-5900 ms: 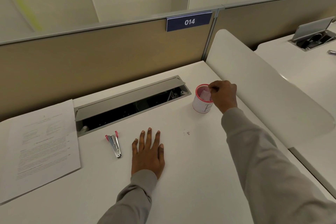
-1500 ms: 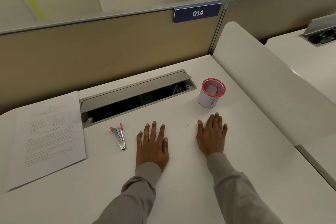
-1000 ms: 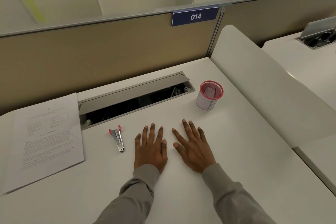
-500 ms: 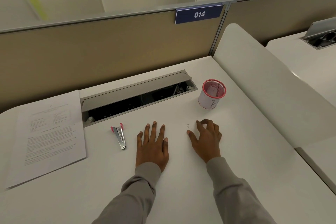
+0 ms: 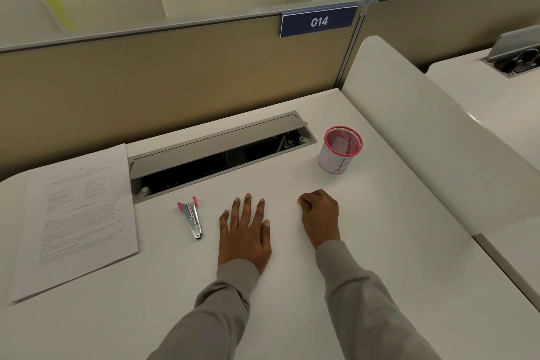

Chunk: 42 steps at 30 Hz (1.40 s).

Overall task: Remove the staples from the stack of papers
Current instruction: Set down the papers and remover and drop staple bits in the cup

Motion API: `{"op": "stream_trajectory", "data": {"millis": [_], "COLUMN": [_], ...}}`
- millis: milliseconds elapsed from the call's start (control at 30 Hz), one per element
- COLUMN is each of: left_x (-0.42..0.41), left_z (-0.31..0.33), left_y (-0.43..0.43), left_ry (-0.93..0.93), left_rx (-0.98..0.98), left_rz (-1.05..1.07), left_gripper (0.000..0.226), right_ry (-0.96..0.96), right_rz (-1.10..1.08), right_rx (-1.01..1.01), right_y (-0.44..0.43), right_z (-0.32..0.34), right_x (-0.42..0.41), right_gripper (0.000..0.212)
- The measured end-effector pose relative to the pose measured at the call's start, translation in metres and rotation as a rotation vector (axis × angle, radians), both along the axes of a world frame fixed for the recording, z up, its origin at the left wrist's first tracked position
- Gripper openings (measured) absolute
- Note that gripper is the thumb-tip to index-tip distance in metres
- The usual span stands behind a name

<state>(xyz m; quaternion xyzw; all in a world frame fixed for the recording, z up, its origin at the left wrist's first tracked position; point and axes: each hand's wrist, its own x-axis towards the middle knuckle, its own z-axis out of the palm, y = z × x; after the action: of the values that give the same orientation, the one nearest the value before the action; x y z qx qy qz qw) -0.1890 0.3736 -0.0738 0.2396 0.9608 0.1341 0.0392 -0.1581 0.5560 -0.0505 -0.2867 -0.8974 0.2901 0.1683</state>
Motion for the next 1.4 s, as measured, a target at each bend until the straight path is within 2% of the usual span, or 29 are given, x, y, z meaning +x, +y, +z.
{"op": "stream_trajectory", "data": {"millis": [400, 500, 600, 700, 767, 833, 967, 1067, 1267, 1400], "left_x": [0.000, 0.000, 0.000, 0.000, 0.000, 0.000, 0.000, 0.000, 0.000, -0.001], "left_z": [0.002, 0.003, 0.004, 0.001, 0.001, 0.000, 0.000, 0.001, 0.001, 0.000], "left_y": [0.000, -0.001, 0.000, 0.000, 0.000, 0.000, -0.001, 0.001, 0.000, 0.000], "left_ry": [-0.012, -0.017, -0.004, -0.005, -0.002, 0.004, 0.004, 0.007, 0.009, 0.002], "left_rx": [-0.008, -0.001, 0.004, -0.006, -0.009, -0.009, -0.011, -0.011, -0.006, -0.005], "left_rz": [-0.001, -0.005, -0.003, -0.004, -0.002, 0.002, 0.003, 0.004, 0.002, 0.001], "left_gripper": [0.059, 0.059, 0.058, 0.057, 0.057, 0.057, 0.058, 0.058, 0.057, 0.057], "right_ry": [-0.116, -0.080, 0.098, 0.304, 0.349, 0.312, 0.060, -0.033, 0.026, 0.088], "right_rz": [0.121, 0.135, 0.116, 0.032, -0.045, -0.091, -0.096, -0.108, -0.186, -0.159], "right_rx": [0.388, 0.236, 0.076, 0.091, 0.118, 0.161, 0.208, 0.205, 0.117, 0.110], "right_y": [0.003, 0.013, 0.024, 0.041, 0.058, 0.078, 0.107, 0.109, 0.101, 0.105], "right_z": [-0.005, 0.001, 0.030, 0.074, 0.098, 0.111, 0.110, 0.112, 0.113, 0.107], "right_x": [0.004, 0.003, -0.002, -0.014, -0.025, -0.036, -0.049, -0.049, -0.048, -0.049], "right_gripper": [0.012, 0.011, 0.014, 0.011, 0.011, 0.012, 0.018, 0.015, 0.007, 0.023]}}
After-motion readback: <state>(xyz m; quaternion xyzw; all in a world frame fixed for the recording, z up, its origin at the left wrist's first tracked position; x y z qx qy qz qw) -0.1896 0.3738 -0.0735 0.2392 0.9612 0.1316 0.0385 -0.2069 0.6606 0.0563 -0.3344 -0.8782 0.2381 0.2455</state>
